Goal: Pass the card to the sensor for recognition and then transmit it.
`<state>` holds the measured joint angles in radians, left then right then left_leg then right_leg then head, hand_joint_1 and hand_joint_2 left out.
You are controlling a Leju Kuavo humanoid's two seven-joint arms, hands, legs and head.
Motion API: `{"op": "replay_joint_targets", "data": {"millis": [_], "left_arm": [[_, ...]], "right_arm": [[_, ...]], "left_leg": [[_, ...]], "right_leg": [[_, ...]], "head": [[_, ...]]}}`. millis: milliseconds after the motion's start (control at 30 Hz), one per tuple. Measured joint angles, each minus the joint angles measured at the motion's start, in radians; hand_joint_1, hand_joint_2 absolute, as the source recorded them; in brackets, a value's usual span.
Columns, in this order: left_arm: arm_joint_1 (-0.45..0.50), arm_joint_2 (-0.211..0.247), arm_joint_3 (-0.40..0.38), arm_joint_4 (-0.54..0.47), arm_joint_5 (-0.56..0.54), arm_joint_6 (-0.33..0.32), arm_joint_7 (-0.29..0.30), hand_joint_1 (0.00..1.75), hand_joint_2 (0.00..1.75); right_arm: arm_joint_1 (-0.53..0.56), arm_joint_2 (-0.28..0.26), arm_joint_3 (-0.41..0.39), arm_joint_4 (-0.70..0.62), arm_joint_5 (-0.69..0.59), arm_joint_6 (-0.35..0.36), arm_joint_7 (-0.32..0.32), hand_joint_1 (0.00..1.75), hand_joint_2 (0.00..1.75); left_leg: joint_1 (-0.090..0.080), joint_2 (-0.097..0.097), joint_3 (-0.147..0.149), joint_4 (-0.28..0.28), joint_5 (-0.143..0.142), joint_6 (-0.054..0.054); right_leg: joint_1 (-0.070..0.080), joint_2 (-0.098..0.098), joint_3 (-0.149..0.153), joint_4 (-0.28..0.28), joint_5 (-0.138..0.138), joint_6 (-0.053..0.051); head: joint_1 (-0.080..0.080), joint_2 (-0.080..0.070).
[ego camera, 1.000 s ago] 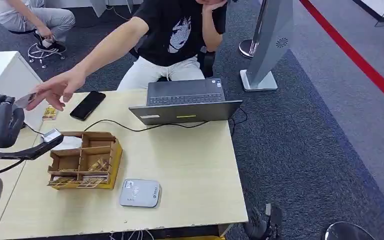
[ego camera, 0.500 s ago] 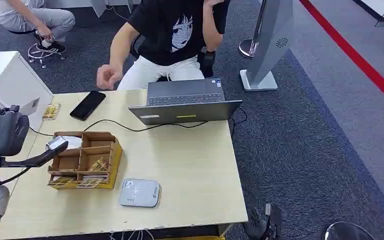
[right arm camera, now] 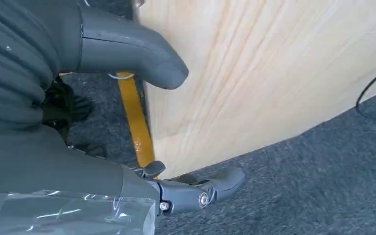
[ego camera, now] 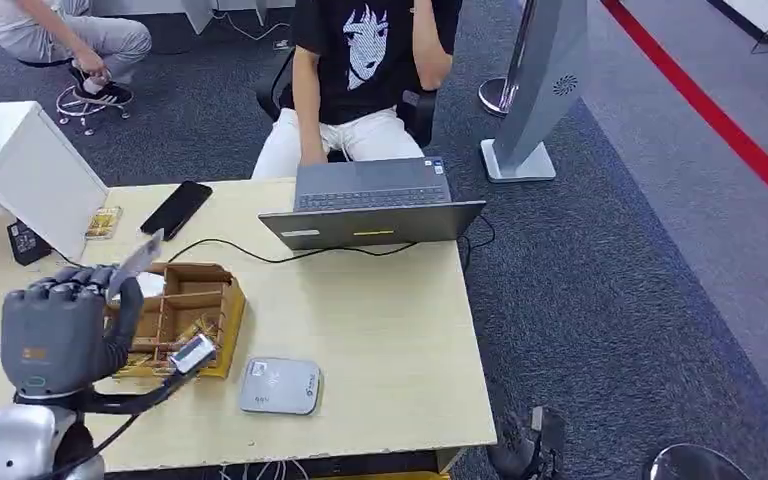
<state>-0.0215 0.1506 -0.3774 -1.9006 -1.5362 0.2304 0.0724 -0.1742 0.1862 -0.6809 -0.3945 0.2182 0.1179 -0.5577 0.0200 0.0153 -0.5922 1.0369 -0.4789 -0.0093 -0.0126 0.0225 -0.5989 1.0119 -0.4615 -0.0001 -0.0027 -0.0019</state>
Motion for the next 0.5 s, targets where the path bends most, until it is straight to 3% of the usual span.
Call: {"op": "replay_joint_targets", "data": {"millis": [200,300,500], "left_arm": [[0.094,-0.095,-0.118,0.007,0.008,0.019,-0.076,1.75,1.75],[0.122,-0.114,-0.149,0.035,0.036,0.020,-0.097,1.75,1.75],[0.155,-0.122,-0.170,0.120,0.107,0.023,-0.083,1.75,1.75]], "right_arm": [[0.000,0.000,-0.011,-0.004,-0.001,0.002,-0.010,0.00,1.75],[0.000,0.000,-0.021,-0.007,-0.005,0.003,-0.011,0.00,1.75],[0.001,0.000,-0.027,-0.011,-0.004,0.003,-0.011,0.00,1.75]], "left_leg": [[0.000,-0.002,-0.001,0.000,-0.001,0.001],[0.000,-0.003,-0.001,0.000,-0.001,0.001],[0.000,-0.005,-0.002,0.000,-0.001,0.001]], "right_leg": [[0.000,-0.002,0.000,0.000,-0.001,0.001],[0.000,-0.003,0.000,0.000,-0.001,0.002],[0.000,-0.004,0.000,0.000,-0.002,0.002]], "head": [[0.000,0.000],[0.000,0.000],[0.000,0.000]]}}
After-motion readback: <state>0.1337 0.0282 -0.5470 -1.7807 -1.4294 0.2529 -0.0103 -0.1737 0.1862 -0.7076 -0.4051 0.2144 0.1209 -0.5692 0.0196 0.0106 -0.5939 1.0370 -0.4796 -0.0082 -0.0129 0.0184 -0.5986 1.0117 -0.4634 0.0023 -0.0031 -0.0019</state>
